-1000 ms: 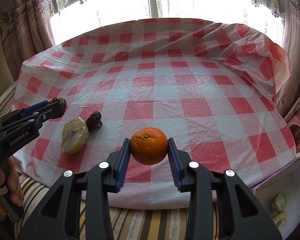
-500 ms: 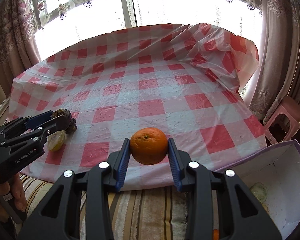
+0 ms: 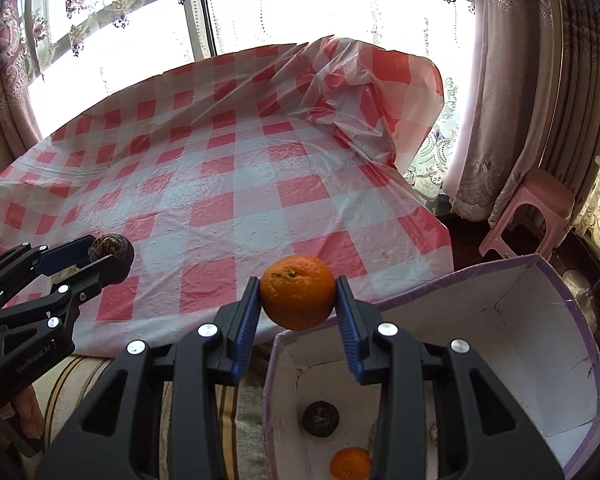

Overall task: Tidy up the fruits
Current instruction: 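Carry the dark fruit and the orange over the box, then lower both fruits into the box and open both grippers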

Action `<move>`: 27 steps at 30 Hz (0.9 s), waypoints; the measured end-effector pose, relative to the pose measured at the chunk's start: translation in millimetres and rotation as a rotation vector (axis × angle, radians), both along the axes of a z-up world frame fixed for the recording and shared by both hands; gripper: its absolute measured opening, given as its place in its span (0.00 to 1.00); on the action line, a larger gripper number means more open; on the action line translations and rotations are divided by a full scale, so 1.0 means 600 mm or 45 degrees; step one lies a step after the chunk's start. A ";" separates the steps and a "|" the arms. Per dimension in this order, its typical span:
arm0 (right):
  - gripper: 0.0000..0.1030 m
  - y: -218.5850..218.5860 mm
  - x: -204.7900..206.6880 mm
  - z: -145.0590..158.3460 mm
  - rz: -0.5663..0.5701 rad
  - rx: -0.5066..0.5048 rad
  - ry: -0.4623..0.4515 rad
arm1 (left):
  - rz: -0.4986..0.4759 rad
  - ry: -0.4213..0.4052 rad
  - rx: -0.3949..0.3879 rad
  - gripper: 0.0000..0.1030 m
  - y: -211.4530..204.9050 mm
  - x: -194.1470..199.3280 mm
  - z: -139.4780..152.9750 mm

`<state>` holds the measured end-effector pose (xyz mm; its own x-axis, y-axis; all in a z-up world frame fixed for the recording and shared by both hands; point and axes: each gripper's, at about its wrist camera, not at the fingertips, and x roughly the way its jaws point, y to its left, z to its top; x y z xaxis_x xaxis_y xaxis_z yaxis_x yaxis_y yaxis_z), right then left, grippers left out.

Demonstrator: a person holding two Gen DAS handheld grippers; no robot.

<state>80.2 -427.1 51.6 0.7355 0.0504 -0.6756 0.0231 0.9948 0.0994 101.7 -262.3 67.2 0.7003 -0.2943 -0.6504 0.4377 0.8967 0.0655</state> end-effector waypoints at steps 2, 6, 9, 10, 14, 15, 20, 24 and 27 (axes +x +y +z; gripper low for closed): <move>0.37 -0.012 -0.001 -0.003 -0.016 -0.009 0.010 | -0.035 0.005 0.010 0.36 -0.020 -0.004 -0.003; 0.37 -0.032 -0.003 -0.011 -0.043 -0.023 0.032 | -0.105 0.012 0.035 0.36 -0.059 -0.012 -0.011; 0.37 -0.046 -0.001 -0.019 -0.065 -0.027 0.060 | -0.157 0.014 0.059 0.36 -0.088 -0.017 -0.017; 0.37 -0.051 0.000 -0.022 -0.072 -0.028 0.072 | -0.174 0.014 0.069 0.36 -0.097 -0.019 -0.018; 0.37 -0.069 0.002 -0.036 -0.098 -0.038 0.112 | -0.243 0.012 0.112 0.36 -0.133 -0.028 -0.027; 0.37 -0.074 0.003 -0.040 -0.106 -0.039 0.125 | -0.261 0.012 0.125 0.36 -0.141 -0.029 -0.031; 0.37 -0.105 0.010 -0.060 -0.153 -0.047 0.185 | -0.346 0.019 0.190 0.36 -0.182 -0.037 -0.048; 0.37 -0.129 0.016 -0.080 -0.184 -0.072 0.240 | -0.408 0.013 0.243 0.36 -0.212 -0.043 -0.061; 0.37 -0.146 0.021 -0.098 -0.199 -0.088 0.284 | -0.452 0.019 0.293 0.37 -0.231 -0.045 -0.075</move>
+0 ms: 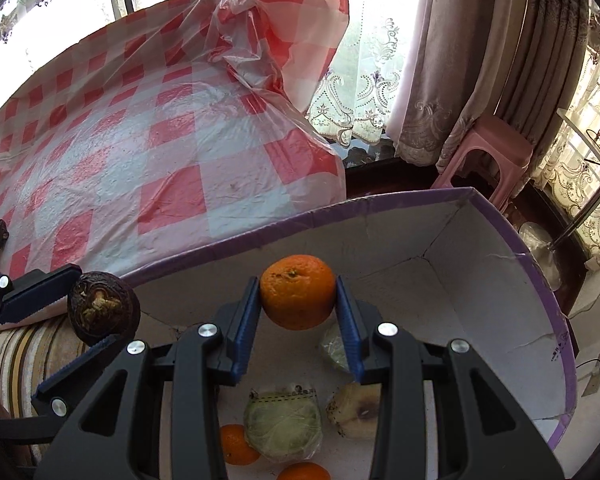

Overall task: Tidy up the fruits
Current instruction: 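Lower both fruits into the box and open both grippers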

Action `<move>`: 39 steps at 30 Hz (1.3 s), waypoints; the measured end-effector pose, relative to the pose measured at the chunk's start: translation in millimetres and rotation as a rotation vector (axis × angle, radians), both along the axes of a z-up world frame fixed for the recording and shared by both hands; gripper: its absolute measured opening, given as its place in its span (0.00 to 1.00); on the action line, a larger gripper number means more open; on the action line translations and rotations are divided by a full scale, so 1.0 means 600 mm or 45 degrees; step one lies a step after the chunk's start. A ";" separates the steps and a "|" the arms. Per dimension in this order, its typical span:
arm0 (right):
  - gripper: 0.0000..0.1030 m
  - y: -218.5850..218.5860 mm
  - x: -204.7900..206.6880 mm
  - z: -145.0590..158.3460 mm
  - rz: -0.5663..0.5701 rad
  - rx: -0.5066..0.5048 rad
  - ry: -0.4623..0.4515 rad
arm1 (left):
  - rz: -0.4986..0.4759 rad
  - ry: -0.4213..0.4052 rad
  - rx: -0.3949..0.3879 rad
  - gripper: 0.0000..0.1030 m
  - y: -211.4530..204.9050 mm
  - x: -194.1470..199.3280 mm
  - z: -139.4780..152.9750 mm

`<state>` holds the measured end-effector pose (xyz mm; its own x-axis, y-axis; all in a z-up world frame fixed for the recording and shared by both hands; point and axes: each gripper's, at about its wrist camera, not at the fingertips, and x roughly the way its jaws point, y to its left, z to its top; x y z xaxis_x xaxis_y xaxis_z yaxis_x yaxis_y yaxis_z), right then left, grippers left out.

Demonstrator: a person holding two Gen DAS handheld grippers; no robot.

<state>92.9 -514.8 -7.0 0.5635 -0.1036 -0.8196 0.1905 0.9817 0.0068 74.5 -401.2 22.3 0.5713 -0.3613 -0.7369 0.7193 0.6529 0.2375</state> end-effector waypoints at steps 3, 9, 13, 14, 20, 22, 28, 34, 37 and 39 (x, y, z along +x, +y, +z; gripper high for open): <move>0.37 -0.008 0.009 -0.023 0.017 -0.008 0.069 | -0.039 -0.001 0.052 0.37 -0.017 -0.003 -0.013; 0.37 -0.001 0.026 -0.068 0.073 0.023 0.178 | -0.104 0.023 0.160 0.36 -0.043 -0.001 -0.044; 0.37 -0.004 0.033 -0.094 0.066 0.040 0.239 | -0.138 0.033 0.214 0.37 -0.053 0.000 -0.060; 0.37 -0.004 0.034 -0.099 0.067 0.039 0.252 | -0.145 0.037 0.226 0.37 -0.055 0.001 -0.063; 0.37 -0.001 0.048 -0.115 0.080 0.048 0.281 | -0.160 0.073 0.287 0.37 -0.065 0.009 -0.082; 0.37 0.003 0.052 -0.121 0.092 0.044 0.293 | -0.161 0.090 0.308 0.36 -0.067 0.012 -0.090; 0.37 0.008 0.070 -0.136 0.107 0.030 0.311 | -0.160 0.135 0.359 0.37 -0.071 0.026 -0.110; 0.38 0.018 0.071 -0.144 0.122 0.001 0.301 | -0.155 0.110 0.385 0.37 -0.076 0.032 -0.119; 0.38 0.024 0.067 -0.146 0.123 0.000 0.295 | -0.153 0.092 0.394 0.37 -0.077 0.032 -0.123; 0.38 0.024 0.064 -0.147 0.121 0.000 0.295 | -0.152 0.087 0.397 0.37 -0.080 0.031 -0.124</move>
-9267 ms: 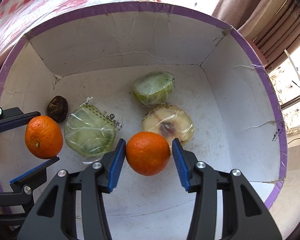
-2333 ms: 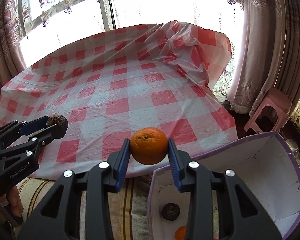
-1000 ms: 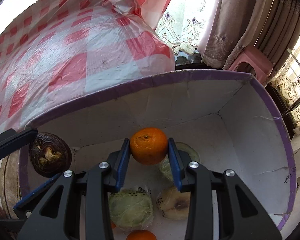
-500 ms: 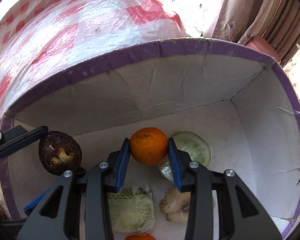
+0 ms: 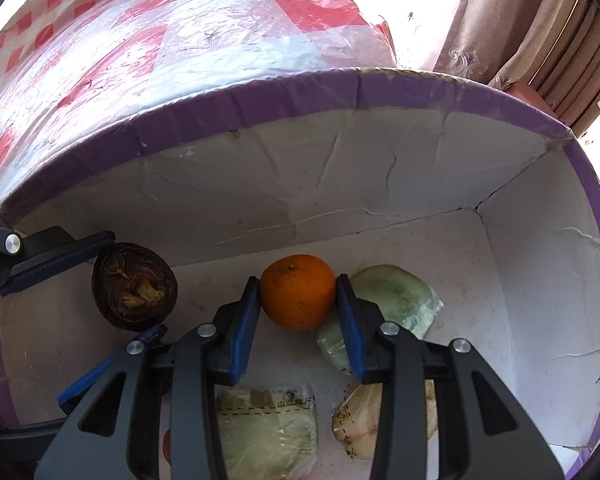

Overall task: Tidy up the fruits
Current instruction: 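Lower both fruits into the box and open both grippers, then raise both open grippers out of the box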

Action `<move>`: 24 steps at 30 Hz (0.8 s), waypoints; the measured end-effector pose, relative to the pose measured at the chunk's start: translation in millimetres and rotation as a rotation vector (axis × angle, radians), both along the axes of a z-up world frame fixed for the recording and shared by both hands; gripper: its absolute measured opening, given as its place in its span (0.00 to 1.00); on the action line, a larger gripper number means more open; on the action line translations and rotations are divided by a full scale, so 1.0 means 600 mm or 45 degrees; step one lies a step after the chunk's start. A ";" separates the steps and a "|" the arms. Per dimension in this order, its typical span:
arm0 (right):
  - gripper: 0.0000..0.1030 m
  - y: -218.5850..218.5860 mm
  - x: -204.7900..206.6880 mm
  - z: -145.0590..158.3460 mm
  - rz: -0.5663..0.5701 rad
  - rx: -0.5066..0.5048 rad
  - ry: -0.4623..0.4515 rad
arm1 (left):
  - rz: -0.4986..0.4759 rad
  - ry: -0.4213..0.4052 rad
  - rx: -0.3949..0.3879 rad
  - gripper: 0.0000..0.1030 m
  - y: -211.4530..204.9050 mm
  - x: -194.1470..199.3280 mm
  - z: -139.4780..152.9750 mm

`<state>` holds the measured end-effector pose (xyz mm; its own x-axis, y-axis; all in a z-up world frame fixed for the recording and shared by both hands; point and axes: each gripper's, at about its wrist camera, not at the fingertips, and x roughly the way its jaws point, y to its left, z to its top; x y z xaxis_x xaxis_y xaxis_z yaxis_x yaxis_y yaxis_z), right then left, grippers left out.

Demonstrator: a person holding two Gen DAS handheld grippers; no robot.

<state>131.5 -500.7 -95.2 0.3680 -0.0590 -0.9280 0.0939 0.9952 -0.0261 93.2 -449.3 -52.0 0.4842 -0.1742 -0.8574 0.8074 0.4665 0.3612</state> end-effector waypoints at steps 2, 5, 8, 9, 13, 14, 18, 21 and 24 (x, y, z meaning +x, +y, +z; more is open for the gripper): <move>0.39 0.004 -0.005 0.001 -0.002 -0.006 -0.002 | 0.000 -0.005 0.000 0.37 -0.005 0.001 -0.001; 0.40 0.010 -0.012 0.003 -0.004 -0.022 -0.005 | 0.000 -0.015 -0.004 0.39 -0.007 0.000 -0.001; 0.42 0.011 -0.016 0.005 -0.007 -0.031 -0.008 | 0.001 -0.016 -0.003 0.39 -0.009 -0.001 -0.005; 0.43 0.004 -0.015 0.005 -0.009 -0.032 -0.010 | 0.002 -0.017 -0.004 0.39 -0.008 -0.001 -0.005; 0.51 0.001 -0.019 0.011 -0.025 -0.061 -0.020 | 0.000 -0.019 -0.004 0.39 -0.006 0.001 -0.004; 0.53 -0.002 -0.021 0.013 -0.031 -0.064 -0.023 | 0.000 -0.018 -0.006 0.40 -0.005 0.002 -0.004; 0.60 -0.018 -0.019 0.024 -0.052 -0.036 -0.039 | 0.015 -0.020 -0.039 0.41 0.004 0.008 0.004; 0.67 -0.025 -0.022 0.031 -0.072 -0.042 -0.059 | 0.025 -0.007 -0.072 0.41 0.010 0.011 0.011; 0.69 -0.025 -0.026 0.038 -0.079 -0.054 -0.078 | 0.029 -0.020 -0.094 0.41 0.015 0.010 0.018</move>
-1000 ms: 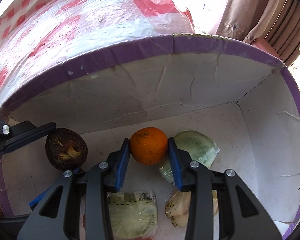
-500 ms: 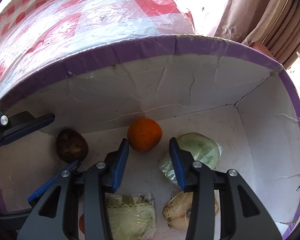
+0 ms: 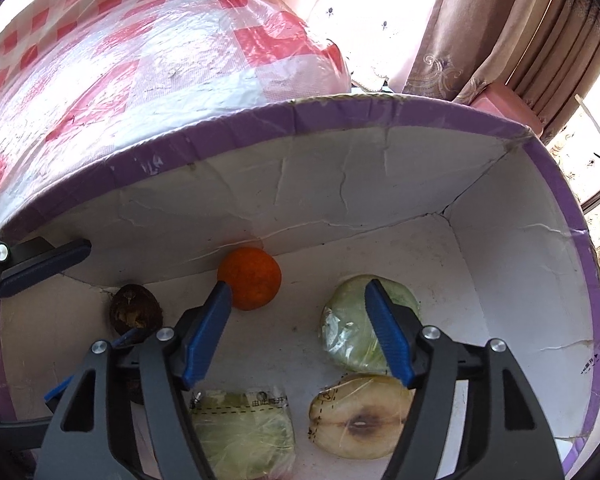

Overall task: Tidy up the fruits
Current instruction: 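Raise both open grippers out of the box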

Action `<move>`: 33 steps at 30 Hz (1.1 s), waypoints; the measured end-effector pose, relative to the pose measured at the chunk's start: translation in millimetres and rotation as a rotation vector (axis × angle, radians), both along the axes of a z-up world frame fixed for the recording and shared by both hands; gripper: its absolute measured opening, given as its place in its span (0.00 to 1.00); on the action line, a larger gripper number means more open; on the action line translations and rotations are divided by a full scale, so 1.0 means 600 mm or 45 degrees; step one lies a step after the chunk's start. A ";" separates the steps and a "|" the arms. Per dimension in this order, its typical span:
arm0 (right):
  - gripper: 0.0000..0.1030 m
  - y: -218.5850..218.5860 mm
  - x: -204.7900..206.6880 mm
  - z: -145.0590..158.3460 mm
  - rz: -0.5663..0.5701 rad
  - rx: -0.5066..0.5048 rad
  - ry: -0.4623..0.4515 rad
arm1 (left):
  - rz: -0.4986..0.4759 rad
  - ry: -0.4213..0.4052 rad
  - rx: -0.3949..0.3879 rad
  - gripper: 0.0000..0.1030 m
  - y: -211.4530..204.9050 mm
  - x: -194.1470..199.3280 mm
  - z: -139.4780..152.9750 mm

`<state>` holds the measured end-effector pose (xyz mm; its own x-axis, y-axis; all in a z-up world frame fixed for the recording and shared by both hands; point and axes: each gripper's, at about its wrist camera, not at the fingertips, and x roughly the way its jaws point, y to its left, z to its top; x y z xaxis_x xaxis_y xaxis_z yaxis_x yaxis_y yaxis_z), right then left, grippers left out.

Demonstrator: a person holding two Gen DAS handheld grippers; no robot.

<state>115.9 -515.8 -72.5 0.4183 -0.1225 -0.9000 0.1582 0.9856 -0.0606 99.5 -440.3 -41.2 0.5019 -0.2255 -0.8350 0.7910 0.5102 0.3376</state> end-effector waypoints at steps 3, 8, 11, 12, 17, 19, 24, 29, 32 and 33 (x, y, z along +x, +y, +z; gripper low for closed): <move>0.72 0.002 -0.006 0.014 -0.012 -0.009 -0.032 | 0.012 0.001 -0.041 0.42 0.009 0.003 0.009; 0.76 0.003 -0.019 0.045 -0.019 -0.030 -0.089 | 0.024 -0.016 -0.112 0.43 0.025 0.006 0.029; 0.76 0.003 -0.023 0.059 -0.022 -0.032 -0.111 | 0.033 -0.028 -0.149 0.43 0.034 0.004 0.040; 0.76 0.005 -0.027 0.064 -0.022 -0.035 -0.121 | 0.037 -0.033 -0.160 0.43 0.037 0.004 0.044; 0.78 0.003 -0.030 0.088 -0.025 -0.034 -0.161 | 0.064 -0.044 -0.226 0.44 0.053 -0.002 0.064; 0.79 0.005 -0.030 0.096 -0.025 -0.037 -0.179 | 0.094 -0.071 -0.247 0.51 0.059 0.000 0.072; 0.83 0.013 -0.034 0.123 -0.027 -0.032 -0.239 | 0.196 -0.063 -0.355 0.68 0.084 0.005 0.095; 0.85 0.030 -0.034 0.141 -0.014 -0.048 -0.274 | 0.245 -0.074 -0.401 0.70 0.104 0.005 0.108; 0.85 0.038 -0.034 0.149 -0.010 -0.041 -0.294 | 0.269 -0.081 -0.429 0.70 0.115 0.002 0.116; 0.86 0.041 -0.034 0.152 -0.010 -0.037 -0.304 | 0.280 -0.083 -0.442 0.71 0.120 0.002 0.120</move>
